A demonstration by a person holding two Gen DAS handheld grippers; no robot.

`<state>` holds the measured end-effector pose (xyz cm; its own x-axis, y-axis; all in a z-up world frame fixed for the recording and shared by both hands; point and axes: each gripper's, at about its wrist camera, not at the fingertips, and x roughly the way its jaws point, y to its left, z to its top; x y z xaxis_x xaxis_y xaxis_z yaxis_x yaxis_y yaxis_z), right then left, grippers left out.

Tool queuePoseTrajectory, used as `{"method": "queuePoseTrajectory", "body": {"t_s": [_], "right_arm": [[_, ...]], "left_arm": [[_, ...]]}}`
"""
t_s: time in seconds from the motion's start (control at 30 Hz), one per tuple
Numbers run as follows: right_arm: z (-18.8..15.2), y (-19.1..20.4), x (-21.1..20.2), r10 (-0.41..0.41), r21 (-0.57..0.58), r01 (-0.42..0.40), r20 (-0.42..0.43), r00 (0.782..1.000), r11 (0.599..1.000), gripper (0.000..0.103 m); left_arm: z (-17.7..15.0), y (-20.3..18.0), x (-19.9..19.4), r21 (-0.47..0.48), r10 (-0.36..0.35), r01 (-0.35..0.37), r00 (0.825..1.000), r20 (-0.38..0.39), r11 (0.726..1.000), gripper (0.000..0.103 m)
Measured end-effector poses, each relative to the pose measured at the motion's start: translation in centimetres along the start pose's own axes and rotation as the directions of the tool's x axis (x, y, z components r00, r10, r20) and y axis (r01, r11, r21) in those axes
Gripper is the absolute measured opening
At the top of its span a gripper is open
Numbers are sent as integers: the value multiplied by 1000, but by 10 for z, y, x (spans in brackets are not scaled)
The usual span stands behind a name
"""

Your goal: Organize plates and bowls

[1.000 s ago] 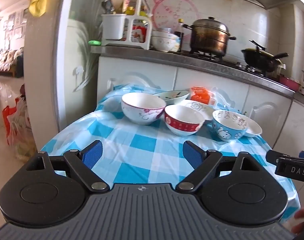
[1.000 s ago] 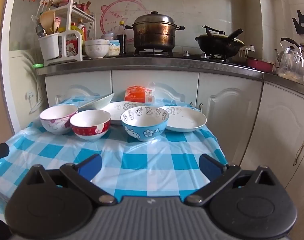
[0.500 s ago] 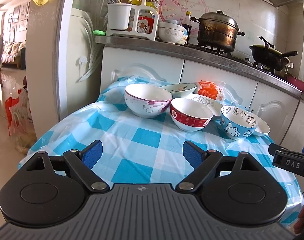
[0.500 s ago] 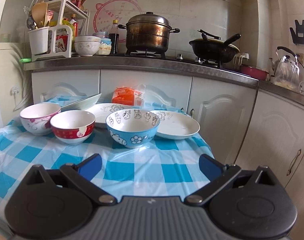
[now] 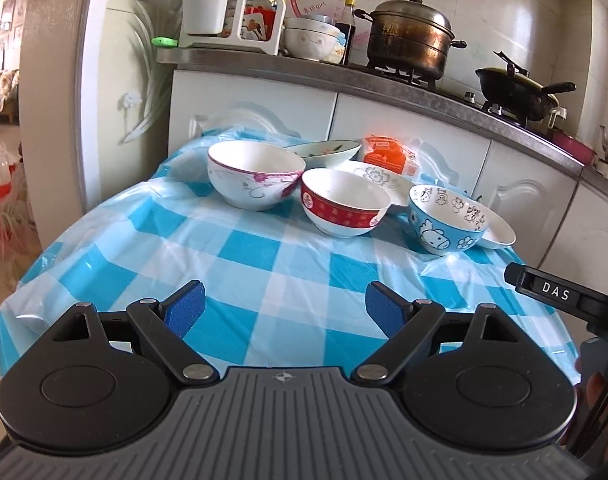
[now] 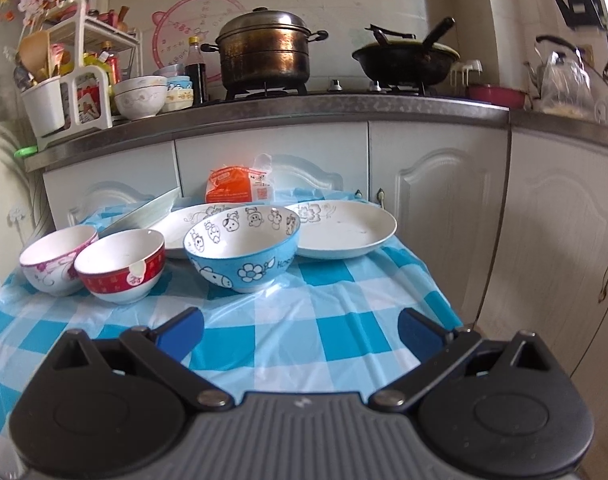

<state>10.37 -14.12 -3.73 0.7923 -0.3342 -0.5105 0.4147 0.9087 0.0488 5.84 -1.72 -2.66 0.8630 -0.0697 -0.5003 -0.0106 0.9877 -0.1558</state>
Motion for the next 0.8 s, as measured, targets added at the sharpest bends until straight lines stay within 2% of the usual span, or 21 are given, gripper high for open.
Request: {"method": "queuePoseTrajectory", "body": {"t_s": [0.27,0.5,0.67,0.8], "right_arm": [[14,-39,16,10,109,-11,14,1000,994,102],[32,-78,43,9,227,-13,18,1000,974,102],[48,-103,65,39,327,-46,29,999,944,102],[58,-122,87,85,405,-94,39,996,909,102]], "left_arm": [[6,-2,11,-24,-16,14,998,-69,1000,103],[22,-8,20,-10,-36,35,998,-60,999,103],[49,-22,27,-8,-104,104,994,-33,995,103],[74,-42,38,11,-175,176,984,-29,984,103]]}}
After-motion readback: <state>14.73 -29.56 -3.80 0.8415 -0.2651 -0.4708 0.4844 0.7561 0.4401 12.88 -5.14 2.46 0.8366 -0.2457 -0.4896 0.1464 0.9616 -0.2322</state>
